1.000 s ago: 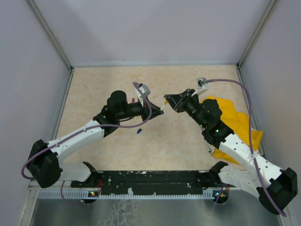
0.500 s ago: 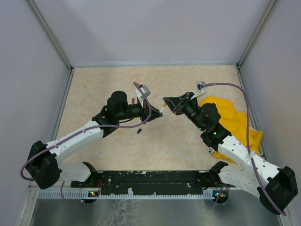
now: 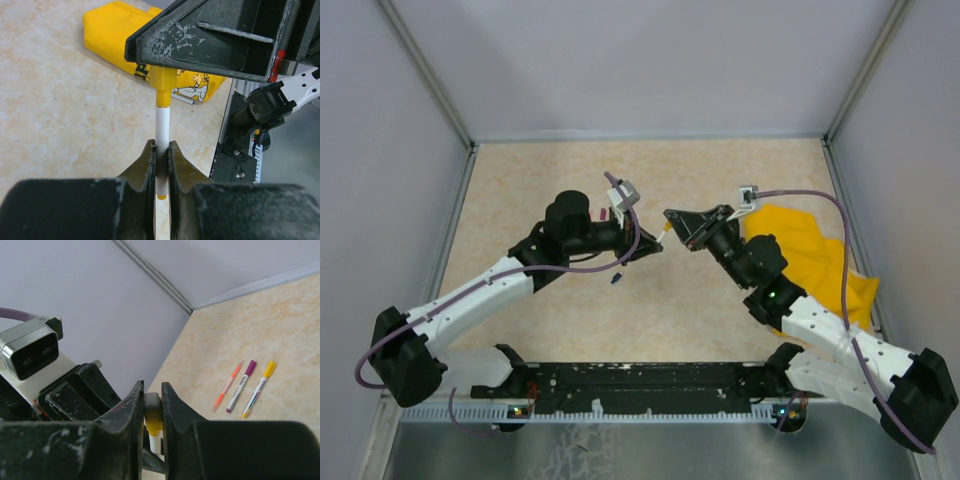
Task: Insert the pens into the pen caps
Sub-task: Press the pen cap onto the pen.
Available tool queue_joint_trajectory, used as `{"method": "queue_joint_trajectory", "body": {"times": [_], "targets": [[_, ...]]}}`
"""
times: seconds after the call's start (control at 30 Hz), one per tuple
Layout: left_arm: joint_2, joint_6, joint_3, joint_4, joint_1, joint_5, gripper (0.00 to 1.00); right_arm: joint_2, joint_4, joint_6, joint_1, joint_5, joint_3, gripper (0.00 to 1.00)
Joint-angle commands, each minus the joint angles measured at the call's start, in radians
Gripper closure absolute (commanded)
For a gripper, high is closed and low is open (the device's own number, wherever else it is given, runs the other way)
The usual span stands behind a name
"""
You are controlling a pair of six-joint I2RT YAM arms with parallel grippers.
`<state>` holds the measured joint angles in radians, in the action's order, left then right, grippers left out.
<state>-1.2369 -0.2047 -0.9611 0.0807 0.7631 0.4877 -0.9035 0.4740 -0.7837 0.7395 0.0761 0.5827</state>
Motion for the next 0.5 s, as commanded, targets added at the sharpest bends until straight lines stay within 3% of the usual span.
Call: {"method": "queue_joint_trajectory", "body": {"times": [0.0,0.3,0.47], "targets": [[0.036,0.003,-0.141,0.321,-0.002,-0.101,1.0,-0.039,-0.156,-0.073,0.151,-0.208,-0.101,1.0],[0.015,-0.001,-0.179,0.349,-0.001,-0.122,1.0,-0.035,-0.131,-0.121,0.245,-0.165,-0.173,1.0],[0.017,0.005,-0.179,0.33,-0.001,-0.127,1.0,0.023,-0.211,-0.081,0.246,-0.098,-0.142,1.0]]}}
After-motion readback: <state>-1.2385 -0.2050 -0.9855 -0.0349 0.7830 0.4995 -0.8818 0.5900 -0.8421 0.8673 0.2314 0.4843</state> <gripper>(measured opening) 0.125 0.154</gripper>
